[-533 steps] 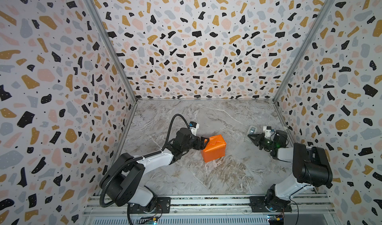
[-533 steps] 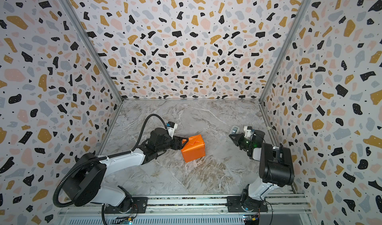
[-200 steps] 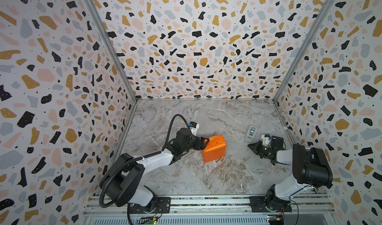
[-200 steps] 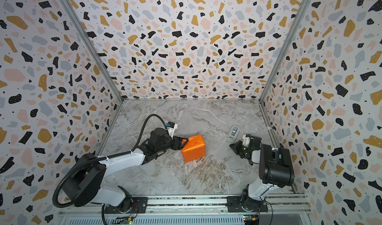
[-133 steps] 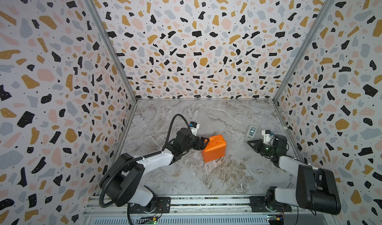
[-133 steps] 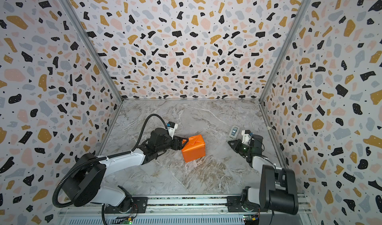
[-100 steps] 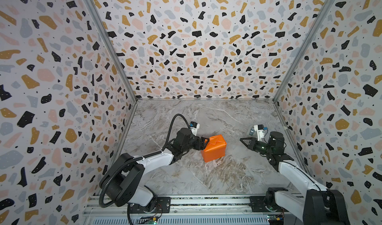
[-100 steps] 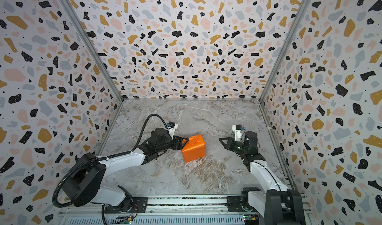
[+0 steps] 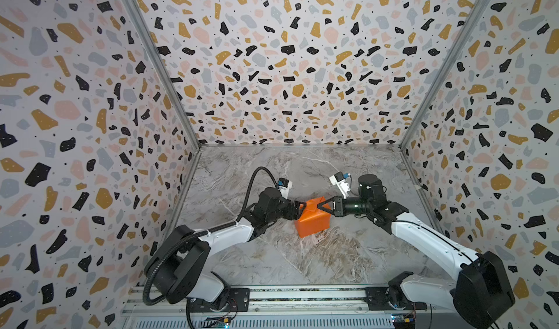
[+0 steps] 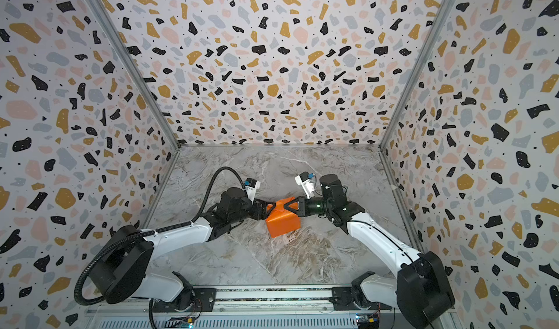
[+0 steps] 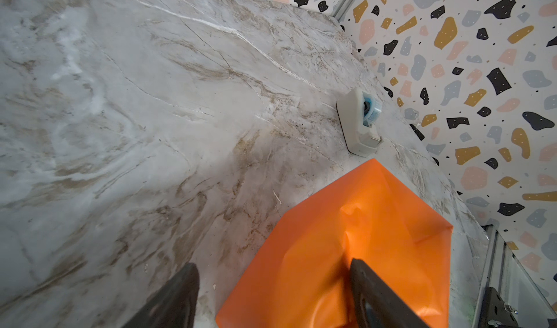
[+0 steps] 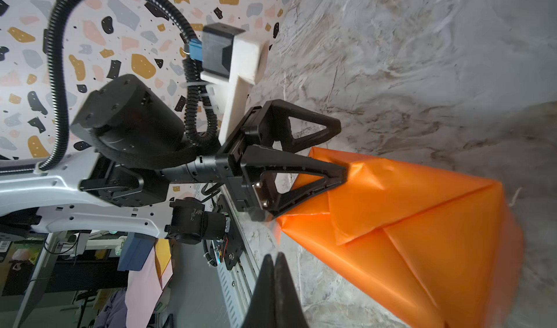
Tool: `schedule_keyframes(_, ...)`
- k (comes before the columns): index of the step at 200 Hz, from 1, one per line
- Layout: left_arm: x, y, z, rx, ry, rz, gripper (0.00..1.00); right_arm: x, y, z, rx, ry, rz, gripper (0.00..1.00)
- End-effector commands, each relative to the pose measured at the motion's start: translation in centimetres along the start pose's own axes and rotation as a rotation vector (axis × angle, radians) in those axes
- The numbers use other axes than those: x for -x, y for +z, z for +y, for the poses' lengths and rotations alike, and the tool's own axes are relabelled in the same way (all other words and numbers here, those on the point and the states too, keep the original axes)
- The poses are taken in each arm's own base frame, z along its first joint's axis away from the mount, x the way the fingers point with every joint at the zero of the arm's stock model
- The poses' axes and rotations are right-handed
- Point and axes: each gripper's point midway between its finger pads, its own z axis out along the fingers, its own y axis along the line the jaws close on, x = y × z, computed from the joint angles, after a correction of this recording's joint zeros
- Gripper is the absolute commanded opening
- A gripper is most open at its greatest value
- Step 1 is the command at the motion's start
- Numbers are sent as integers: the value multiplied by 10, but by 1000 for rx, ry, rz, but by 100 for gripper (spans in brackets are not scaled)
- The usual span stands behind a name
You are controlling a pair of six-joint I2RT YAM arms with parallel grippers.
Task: Wrap a gift box in wrapping paper
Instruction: Wrap the gift box with the wrapping paper.
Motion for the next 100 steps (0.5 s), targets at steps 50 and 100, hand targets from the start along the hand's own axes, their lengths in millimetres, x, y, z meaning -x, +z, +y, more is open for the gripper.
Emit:
schedule_keyframes(50,-53,-2,22,83,8,187,78,1,16,-7,-14,21,67,0)
schedule_keyframes(100,-54,-2,22,85,9,189,78,-1,21,-16,-32,19,84,0)
